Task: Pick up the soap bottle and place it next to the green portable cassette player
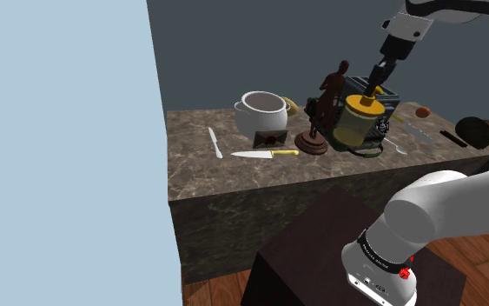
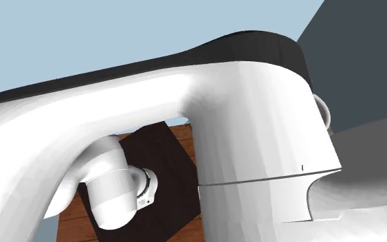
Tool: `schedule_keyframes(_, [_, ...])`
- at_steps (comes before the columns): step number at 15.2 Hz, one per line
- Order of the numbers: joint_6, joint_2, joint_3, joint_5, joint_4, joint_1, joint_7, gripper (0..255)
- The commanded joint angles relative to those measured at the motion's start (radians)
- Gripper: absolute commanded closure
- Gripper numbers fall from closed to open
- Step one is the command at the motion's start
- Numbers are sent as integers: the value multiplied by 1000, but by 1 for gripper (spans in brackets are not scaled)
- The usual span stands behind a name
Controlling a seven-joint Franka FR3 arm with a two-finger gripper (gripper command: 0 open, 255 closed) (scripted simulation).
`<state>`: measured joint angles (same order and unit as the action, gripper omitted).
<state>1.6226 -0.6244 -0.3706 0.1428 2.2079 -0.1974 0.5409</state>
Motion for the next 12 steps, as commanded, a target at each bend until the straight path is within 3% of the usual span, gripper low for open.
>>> schedule_keyframes(1, [27,-4,-4,3,29,-2,1,255])
schedule_keyframes(12, [170,-14,-26,23,183,-13,3,255])
